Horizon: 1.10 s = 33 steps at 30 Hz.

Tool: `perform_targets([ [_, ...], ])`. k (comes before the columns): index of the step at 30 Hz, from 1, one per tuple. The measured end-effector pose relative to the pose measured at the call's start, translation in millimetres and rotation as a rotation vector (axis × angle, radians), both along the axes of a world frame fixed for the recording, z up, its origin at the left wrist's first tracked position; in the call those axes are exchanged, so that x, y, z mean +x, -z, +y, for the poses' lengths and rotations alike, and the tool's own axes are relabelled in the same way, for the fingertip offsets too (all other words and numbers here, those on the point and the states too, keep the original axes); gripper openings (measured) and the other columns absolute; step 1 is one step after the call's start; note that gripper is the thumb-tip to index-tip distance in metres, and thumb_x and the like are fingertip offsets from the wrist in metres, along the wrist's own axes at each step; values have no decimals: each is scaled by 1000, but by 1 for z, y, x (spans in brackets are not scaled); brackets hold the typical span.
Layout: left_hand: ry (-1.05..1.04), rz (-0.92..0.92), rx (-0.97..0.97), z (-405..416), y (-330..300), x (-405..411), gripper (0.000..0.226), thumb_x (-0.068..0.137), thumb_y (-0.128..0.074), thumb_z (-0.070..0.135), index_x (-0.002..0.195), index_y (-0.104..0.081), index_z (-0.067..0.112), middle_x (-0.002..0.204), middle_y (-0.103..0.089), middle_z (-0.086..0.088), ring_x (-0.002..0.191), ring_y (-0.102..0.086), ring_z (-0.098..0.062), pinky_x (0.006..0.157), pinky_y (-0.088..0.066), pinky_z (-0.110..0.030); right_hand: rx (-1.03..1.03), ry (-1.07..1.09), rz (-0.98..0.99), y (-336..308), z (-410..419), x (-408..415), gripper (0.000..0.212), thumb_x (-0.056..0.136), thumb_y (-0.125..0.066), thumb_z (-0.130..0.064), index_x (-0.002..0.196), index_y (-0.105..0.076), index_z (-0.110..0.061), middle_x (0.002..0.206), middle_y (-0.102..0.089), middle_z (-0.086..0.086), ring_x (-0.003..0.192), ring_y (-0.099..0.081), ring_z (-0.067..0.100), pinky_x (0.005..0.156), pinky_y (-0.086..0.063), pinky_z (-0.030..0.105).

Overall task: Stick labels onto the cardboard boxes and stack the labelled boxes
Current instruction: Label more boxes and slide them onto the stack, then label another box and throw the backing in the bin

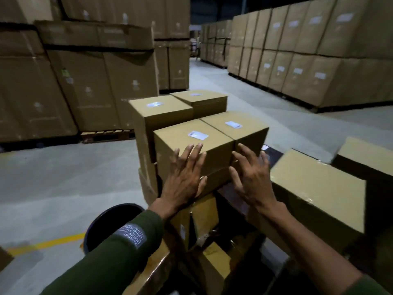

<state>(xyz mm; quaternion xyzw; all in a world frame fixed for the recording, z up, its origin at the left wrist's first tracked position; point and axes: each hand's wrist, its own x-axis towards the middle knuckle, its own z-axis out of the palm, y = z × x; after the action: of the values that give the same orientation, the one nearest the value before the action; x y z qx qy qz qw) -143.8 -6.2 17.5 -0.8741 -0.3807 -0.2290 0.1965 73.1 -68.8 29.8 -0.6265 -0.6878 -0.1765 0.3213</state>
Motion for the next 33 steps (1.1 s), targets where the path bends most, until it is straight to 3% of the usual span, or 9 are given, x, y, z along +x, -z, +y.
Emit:
perform_targets([
  [5,63,90,-45,-22,0,69,71,93,-42,47,151,-29,8,163,-12,-16,150,-8,-34,115,-17,-61,-79,244,33,4,-55,72,60,91,-37,-52,139,-49,-17,153,-40,7,135,-47,25,113,-18,66],
  [8,114,158,-101,-36,9,108,69,94,-34,51,150,-33,10,162,-16,-15,149,-15,-34,114,-18,-62,-168,363,60,16,-91,109,60,93,-42,-55,142,-45,-19,154,-38,7,134,-48,26,110,-12,72],
  [11,184,230,-152,-47,20,145,71,92,-29,55,148,-35,12,161,-22,-14,147,-21,-32,112,-21,-66,-348,502,69,35,-123,145,70,93,-46,-59,151,-30,-22,162,-22,6,147,-27,24,112,-8,73],
  [14,220,312,-198,-44,31,171,75,92,-33,61,151,-32,14,163,-15,-12,149,-16,-30,113,-12,-68,-561,522,99,50,-143,169,79,94,-42,-62,156,-12,-24,166,-2,2,152,2,20,116,-5,67],
  [21,336,359,-219,-4,31,212,94,91,-42,68,156,1,16,161,20,-7,149,15,-28,110,16,-67,-624,493,129,57,-158,173,82,94,-54,-51,157,-5,-28,165,8,-7,151,8,16,114,-29,52],
  [25,412,413,-234,19,31,230,106,86,-47,73,154,13,19,157,28,-5,147,22,-28,104,18,-73,-583,520,104,59,-151,171,87,92,-59,-48,156,-4,-28,164,9,-7,151,8,16,113,-36,47],
  [28,494,470,-316,26,37,237,113,83,-56,70,154,17,20,154,32,-1,144,29,-25,108,8,-71,-556,572,86,65,-144,168,91,90,-61,-49,156,-3,-28,164,9,-4,151,7,18,112,-39,42],
  [30,570,389,-398,29,46,236,110,84,-62,61,155,12,19,157,26,2,145,24,-21,115,-17,-59,-535,609,75,69,-140,167,91,90,-62,-48,156,-2,-30,164,9,-5,151,7,18,109,-43,40],
  [33,657,215,-397,33,61,233,92,92,-62,40,156,2,21,162,11,3,150,11,-19,94,-54,-40,-457,645,77,79,-137,166,85,91,-65,-33,155,-10,-31,165,0,-8,152,0,17,98,-51,34],
])
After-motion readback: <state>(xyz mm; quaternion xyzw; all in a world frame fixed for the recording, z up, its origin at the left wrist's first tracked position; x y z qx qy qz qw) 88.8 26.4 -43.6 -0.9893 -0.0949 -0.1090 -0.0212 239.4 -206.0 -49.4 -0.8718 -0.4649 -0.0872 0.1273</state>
